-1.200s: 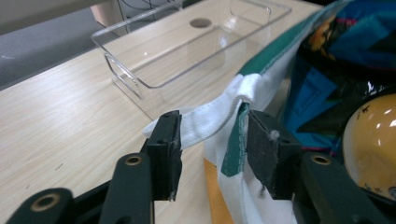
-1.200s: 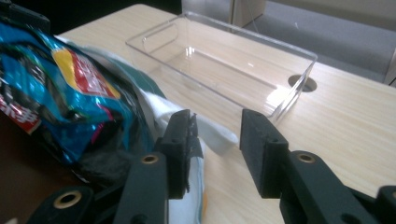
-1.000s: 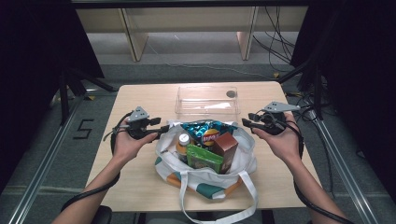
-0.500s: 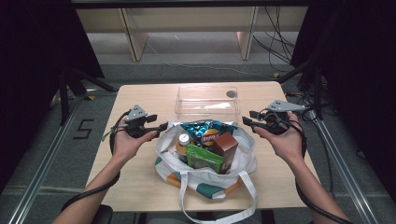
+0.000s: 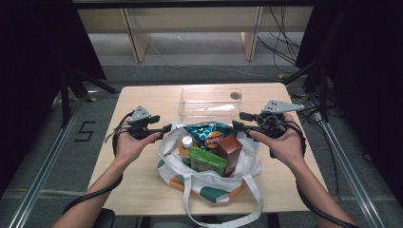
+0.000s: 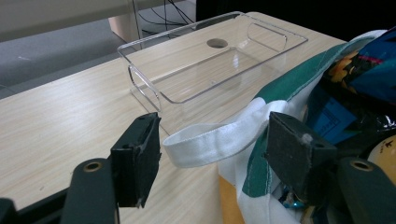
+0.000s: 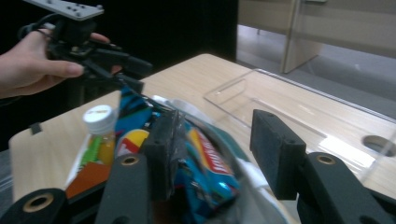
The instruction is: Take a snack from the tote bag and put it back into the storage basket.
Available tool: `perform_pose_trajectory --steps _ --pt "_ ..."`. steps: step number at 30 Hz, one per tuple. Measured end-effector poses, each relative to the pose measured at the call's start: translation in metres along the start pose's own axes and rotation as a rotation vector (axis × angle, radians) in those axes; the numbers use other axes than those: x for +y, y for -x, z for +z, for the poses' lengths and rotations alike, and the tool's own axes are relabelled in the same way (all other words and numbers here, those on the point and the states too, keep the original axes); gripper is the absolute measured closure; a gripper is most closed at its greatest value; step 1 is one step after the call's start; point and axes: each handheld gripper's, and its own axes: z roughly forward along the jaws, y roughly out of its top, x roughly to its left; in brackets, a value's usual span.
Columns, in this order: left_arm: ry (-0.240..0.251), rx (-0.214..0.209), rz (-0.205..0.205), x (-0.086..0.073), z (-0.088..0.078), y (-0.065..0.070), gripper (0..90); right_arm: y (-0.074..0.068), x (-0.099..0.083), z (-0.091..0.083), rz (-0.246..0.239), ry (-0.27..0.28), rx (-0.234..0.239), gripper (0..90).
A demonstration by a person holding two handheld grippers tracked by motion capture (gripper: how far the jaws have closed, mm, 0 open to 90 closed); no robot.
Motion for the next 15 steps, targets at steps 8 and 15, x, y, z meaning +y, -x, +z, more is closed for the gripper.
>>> perform_pose_trajectory --steps 8,15 --pt "0.004 0.005 -0.005 0.000 -0.003 0.001 33.2 -0.007 0.000 0.018 -0.043 -0.080 0.038 52.2" --pt "0.013 0.003 -0.006 0.002 -0.002 0.001 32.9 0.003 -0.005 0.023 0.003 -0.111 0.036 54.8"
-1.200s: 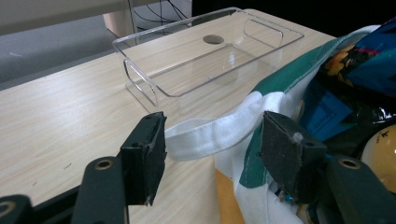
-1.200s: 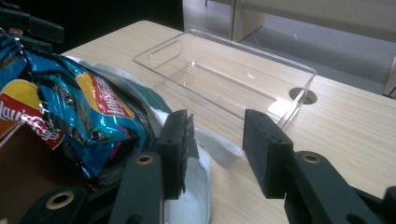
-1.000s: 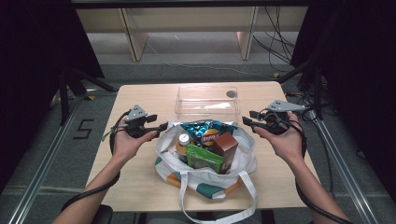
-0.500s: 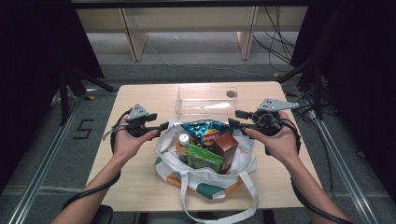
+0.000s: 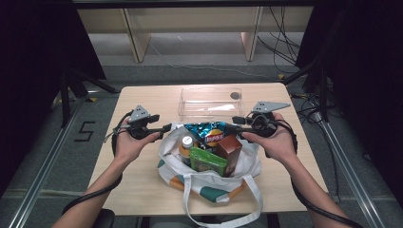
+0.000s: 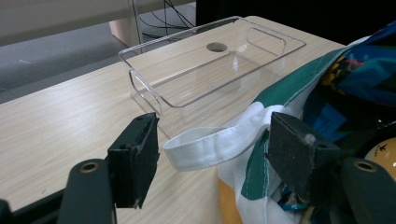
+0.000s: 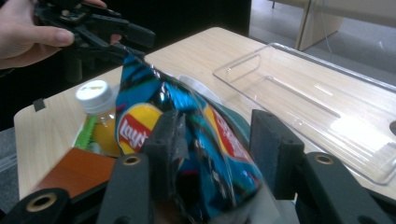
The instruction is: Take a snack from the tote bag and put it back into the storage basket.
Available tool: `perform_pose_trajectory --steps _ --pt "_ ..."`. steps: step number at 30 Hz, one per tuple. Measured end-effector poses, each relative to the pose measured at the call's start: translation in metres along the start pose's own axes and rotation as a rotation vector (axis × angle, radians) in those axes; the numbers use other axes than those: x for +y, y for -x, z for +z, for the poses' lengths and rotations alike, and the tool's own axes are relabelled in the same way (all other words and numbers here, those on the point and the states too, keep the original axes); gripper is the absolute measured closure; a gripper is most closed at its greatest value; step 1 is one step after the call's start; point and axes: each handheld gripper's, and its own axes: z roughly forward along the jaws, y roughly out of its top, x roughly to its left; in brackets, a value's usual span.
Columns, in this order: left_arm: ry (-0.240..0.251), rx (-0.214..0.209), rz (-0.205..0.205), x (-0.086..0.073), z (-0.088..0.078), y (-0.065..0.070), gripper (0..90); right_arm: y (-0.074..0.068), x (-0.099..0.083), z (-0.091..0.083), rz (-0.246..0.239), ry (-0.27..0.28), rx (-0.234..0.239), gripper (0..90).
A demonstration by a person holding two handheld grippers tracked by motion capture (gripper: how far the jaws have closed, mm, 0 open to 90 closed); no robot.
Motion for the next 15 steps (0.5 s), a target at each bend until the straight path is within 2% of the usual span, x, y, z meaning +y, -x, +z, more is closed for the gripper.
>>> perform_pose_trajectory --steps 1,3,4,5,7,10,14,15 --pt "0.000 -0.001 -0.001 0.0003 0.0000 -0.0003 32.9 0.0057 -0.0017 0.0021 -0.007 0.003 0.001 56.7" --pt "0.000 0.000 -0.001 0.0003 0.0001 -0.0006 32.9 0.0066 -0.0024 0.0024 -0.005 0.001 -0.003 57.8" --pt "-0.001 0.001 -0.002 0.0000 0.0002 -0.0009 32.9 0.0073 -0.0047 0.0035 0.012 -0.025 -0.016 59.2" --pt "-0.001 0.002 -0.002 -0.0001 0.0003 -0.0008 32.9 0.0077 -0.0054 0.0040 0.015 -0.027 -0.014 60.0" --pt "-0.001 0.002 0.002 -0.0002 0.0003 -0.0010 32.8 0.0080 -0.0067 0.0065 0.018 -0.009 -0.020 61.7" --pt "-0.001 0.003 0.005 -0.0004 -0.0001 -0.0014 32.8 0.0080 -0.0062 0.0075 -0.013 -0.035 -0.032 71.4" --pt "-0.001 0.004 0.004 -0.0005 0.0000 -0.0019 32.7 0.0060 -0.0056 0.0083 -0.026 -0.042 -0.028 77.5" --pt "-0.002 0.003 0.003 -0.0005 0.0001 -0.0018 32.6 0.0057 -0.0058 0.0085 -0.049 -0.041 -0.053 81.6"
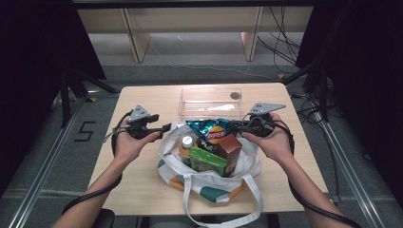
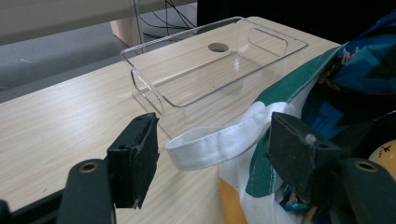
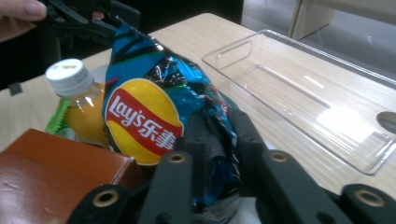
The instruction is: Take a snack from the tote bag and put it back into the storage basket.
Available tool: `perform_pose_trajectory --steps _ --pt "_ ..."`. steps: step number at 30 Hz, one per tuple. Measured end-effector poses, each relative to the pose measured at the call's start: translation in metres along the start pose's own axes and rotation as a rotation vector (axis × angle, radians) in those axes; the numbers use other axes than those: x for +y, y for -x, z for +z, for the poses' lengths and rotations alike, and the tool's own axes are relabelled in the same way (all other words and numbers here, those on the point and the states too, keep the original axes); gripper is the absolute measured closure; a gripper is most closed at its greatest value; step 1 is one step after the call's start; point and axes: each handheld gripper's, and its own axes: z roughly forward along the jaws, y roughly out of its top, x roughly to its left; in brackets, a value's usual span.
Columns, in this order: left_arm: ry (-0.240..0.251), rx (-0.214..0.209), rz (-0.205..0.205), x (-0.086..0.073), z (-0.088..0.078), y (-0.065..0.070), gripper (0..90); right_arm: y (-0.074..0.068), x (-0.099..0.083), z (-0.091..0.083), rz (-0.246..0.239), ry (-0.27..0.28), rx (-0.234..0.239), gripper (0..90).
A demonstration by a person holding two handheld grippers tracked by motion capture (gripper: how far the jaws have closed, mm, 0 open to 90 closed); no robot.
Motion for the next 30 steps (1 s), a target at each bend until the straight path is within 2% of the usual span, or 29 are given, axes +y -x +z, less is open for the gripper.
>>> perform_pose_trajectory --steps 1,2,3,9,11,13,14,15,16,17,22,23,26,30 --pt "-0.001 0.001 0.000 0.000 0.000 0.000 32.5 -0.002 -0.001 0.001 0.017 -0.001 0.008 83.1" --pt "0.000 0.000 0.001 0.000 0.000 0.000 32.5 -0.003 -0.001 0.001 0.009 0.001 -0.007 85.0" --pt "0.000 0.000 0.001 0.000 0.000 0.000 32.5 -0.004 0.000 0.001 0.006 -0.011 -0.002 86.0" --pt "0.002 -0.001 -0.009 -0.001 0.001 0.000 32.5 -0.007 0.000 0.002 -0.032 0.025 -0.031 88.8" --pt "0.002 0.002 -0.009 -0.001 0.000 0.000 32.4 -0.009 -0.001 0.001 0.004 0.036 -0.028 89.4" --pt "0.003 0.003 -0.010 -0.001 0.000 0.000 32.4 -0.009 -0.002 0.002 0.000 0.058 -0.026 89.7" --pt "0.003 0.001 -0.010 -0.001 0.000 0.000 32.3 -0.009 -0.002 0.002 -0.011 0.071 -0.046 89.8" --pt "0.003 0.001 -0.010 -0.001 0.000 0.000 32.3 -0.009 -0.002 0.002 -0.011 0.071 -0.046 89.8" --pt "0.003 0.005 -0.012 -0.001 0.000 0.000 32.3 -0.011 -0.002 0.001 0.013 0.070 -0.037 89.9" --pt "0.005 0.001 -0.014 -0.001 0.001 0.000 32.3 -0.010 -0.002 0.001 -0.007 0.089 -0.049 89.9" --pt "0.002 0.004 -0.013 -0.001 0.001 0.000 32.3 -0.013 -0.002 -0.003 0.013 0.102 -0.047 90.0" --pt "0.001 0.005 -0.012 -0.001 0.001 0.000 32.3 -0.012 -0.002 -0.003 -0.012 0.129 -0.051 90.0" --pt "0.002 0.005 -0.013 -0.001 0.000 0.000 32.3 -0.014 -0.002 -0.003 0.004 0.132 -0.031 90.0" --pt "0.002 0.005 -0.010 -0.001 0.000 -0.002 32.2 -0.016 -0.001 -0.005 0.002 0.143 -0.036 90.0"
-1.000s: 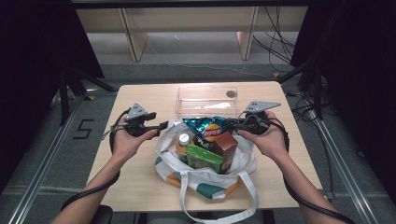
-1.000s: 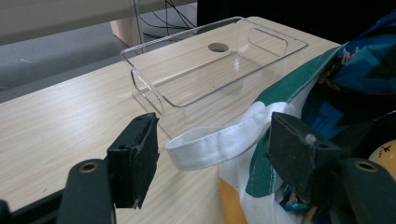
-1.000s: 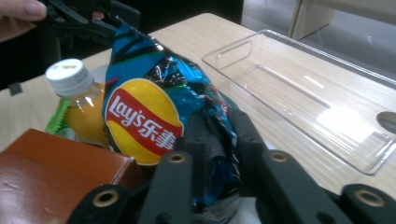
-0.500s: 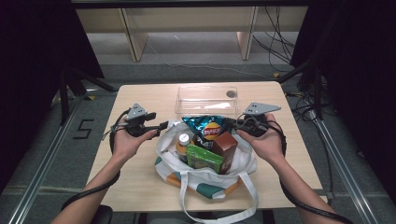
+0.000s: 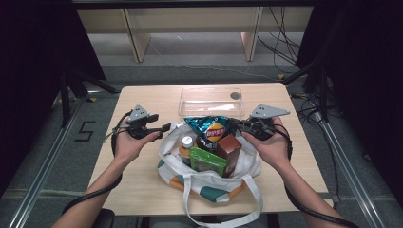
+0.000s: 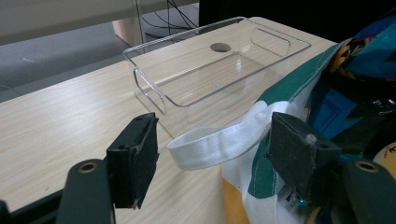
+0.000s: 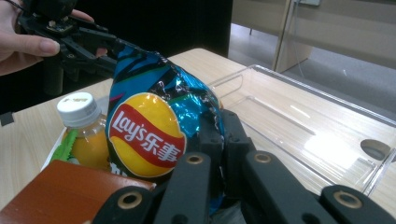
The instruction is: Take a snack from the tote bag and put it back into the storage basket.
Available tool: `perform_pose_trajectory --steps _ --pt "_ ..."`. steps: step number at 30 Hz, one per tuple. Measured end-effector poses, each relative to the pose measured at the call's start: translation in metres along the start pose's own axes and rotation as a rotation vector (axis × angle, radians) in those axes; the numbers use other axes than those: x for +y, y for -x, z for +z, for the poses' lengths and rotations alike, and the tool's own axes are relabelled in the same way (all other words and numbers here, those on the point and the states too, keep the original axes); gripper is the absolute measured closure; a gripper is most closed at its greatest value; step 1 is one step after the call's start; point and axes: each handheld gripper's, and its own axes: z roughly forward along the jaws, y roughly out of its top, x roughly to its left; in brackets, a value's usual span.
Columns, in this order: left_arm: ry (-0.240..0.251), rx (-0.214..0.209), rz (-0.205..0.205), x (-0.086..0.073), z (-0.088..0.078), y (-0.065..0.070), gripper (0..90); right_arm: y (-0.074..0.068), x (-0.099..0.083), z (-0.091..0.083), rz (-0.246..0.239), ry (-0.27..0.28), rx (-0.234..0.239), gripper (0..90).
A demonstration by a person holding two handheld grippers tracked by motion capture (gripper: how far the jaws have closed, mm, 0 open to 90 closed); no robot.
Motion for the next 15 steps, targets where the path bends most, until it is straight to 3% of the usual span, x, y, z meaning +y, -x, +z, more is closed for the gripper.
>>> perform_pose_trajectory --steps 3,4,9,10,12,13,15 --pt "-0.003 0.010 -0.004 -0.0009 0.0006 0.0000 31.7 -0.0001 0.0015 -0.0015 -0.020 0.010 -0.008 90.0" --pt "-0.004 0.010 -0.002 -0.0011 0.0009 -0.0002 31.7 -0.0023 0.0017 -0.0017 0.005 0.013 0.001 90.0" --pt "0.001 0.007 -0.007 -0.0005 0.0012 0.0006 31.6 -0.0010 0.0061 -0.0048 -0.014 0.045 0.000 90.0" --pt "0.001 0.007 -0.007 -0.0005 0.0012 0.0006 31.6 -0.0031 0.0065 -0.0061 0.007 0.044 -0.005 90.0" --pt "0.000 0.006 0.001 -0.0002 0.0012 0.0006 31.6 -0.0016 0.0079 -0.0059 -0.007 0.064 0.008 90.0" --pt "0.000 0.006 0.001 -0.0002 0.0012 0.0006 31.7 -0.0022 0.0084 -0.0071 -0.011 0.068 -0.015 90.0" --pt "-0.001 0.002 -0.002 -0.0005 0.0022 0.0006 31.7 -0.0042 0.0100 -0.0087 0.005 0.064 -0.004 90.0"
